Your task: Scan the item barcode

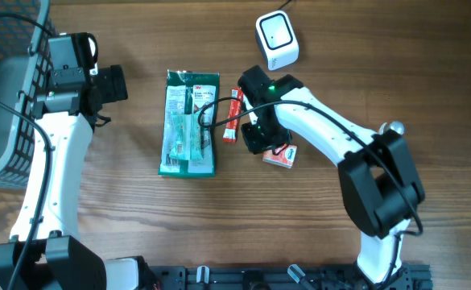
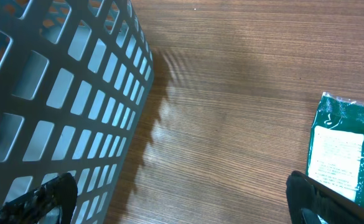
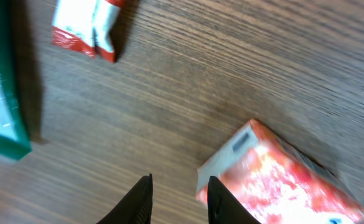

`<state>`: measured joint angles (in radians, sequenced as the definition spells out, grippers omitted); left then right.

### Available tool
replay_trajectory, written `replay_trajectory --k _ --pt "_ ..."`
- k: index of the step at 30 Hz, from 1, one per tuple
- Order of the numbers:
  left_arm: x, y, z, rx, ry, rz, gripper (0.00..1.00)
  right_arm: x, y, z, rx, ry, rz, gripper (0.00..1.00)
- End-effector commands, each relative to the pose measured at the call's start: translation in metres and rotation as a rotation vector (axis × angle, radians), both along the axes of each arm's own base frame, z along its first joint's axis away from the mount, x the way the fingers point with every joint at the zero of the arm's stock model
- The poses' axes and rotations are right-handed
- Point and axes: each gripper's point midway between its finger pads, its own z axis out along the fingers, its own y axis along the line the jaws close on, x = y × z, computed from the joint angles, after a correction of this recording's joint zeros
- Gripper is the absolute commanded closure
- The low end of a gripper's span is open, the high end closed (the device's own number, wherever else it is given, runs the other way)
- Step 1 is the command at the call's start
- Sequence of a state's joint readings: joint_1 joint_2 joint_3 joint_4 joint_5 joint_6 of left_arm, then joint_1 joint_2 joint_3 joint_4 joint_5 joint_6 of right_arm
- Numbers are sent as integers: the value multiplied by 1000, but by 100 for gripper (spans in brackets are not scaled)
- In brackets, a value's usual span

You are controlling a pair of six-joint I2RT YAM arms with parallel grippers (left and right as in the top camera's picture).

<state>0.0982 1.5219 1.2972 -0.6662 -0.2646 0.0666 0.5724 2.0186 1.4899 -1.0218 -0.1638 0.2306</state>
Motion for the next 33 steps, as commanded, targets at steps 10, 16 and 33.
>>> replay_trajectory --k 10,16,33 --pt "1 1 2 6 -3 -4 0 10 -41 17 -33 28 -85 61" --pt "1 1 2 6 -3 -4 0 19 -67 15 -187 -31 -240 62" --pt "1 1 2 6 -3 -4 0 -20 -93 -14 -305 80 -281 96"
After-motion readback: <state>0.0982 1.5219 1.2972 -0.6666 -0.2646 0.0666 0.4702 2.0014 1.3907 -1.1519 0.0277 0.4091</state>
